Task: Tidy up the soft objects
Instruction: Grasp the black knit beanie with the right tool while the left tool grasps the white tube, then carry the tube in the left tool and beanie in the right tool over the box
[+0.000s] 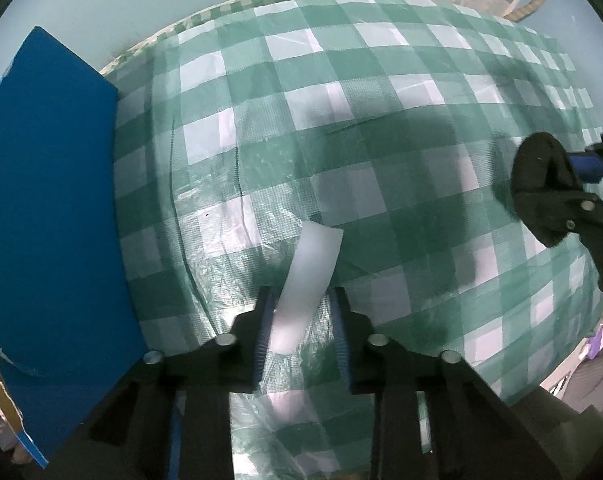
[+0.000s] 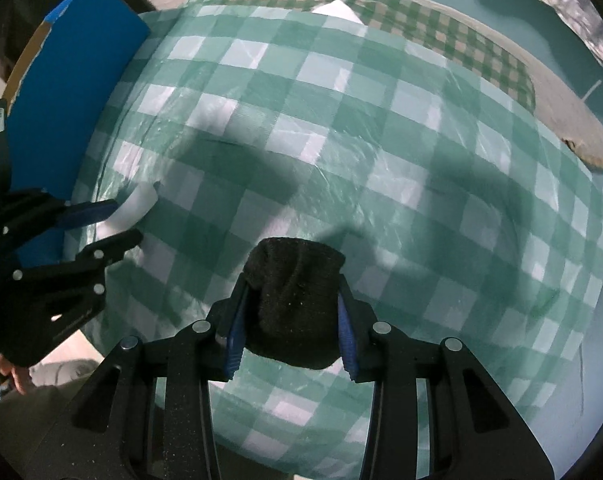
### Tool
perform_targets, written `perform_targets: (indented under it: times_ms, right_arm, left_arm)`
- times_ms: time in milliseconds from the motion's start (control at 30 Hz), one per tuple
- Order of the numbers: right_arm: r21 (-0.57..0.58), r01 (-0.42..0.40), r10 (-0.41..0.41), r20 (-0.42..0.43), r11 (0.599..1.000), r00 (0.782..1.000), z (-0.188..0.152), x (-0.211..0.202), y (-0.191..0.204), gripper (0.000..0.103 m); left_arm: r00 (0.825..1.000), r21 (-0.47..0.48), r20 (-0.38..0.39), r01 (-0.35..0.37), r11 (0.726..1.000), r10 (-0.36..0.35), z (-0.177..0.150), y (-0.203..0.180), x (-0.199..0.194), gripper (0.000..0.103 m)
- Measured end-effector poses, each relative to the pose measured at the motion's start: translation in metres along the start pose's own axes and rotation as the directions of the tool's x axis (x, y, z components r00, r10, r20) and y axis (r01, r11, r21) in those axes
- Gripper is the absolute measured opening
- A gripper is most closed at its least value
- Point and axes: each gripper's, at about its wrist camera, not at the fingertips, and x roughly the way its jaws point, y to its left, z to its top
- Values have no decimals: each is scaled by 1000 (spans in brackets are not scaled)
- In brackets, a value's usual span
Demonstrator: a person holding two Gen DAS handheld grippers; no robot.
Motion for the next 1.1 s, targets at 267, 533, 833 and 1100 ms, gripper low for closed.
perform_targets:
  times_ms: [267, 533, 833, 1100]
  right_arm:
    - [29, -17, 15, 43, 999, 999, -7, -16, 2, 38]
    - [39, -39, 36, 76, 998, 996, -7, -31, 6, 38]
    - [34, -45, 41, 108, 998, 993, -6, -56, 16, 38]
    - [8, -46, 44, 151, 999, 987, -2, -90, 28, 38]
  left_arm:
    - [1000, -2, 23, 1, 1000, -1, -5, 0, -5, 13]
    - [999, -21, 36, -16, 1000, 17, -20, 0, -25, 13]
    - [995, -41, 83, -45, 998, 49, -35, 4, -62, 13]
    - [989, -61, 139, -38, 997, 46, -36, 11, -98, 13]
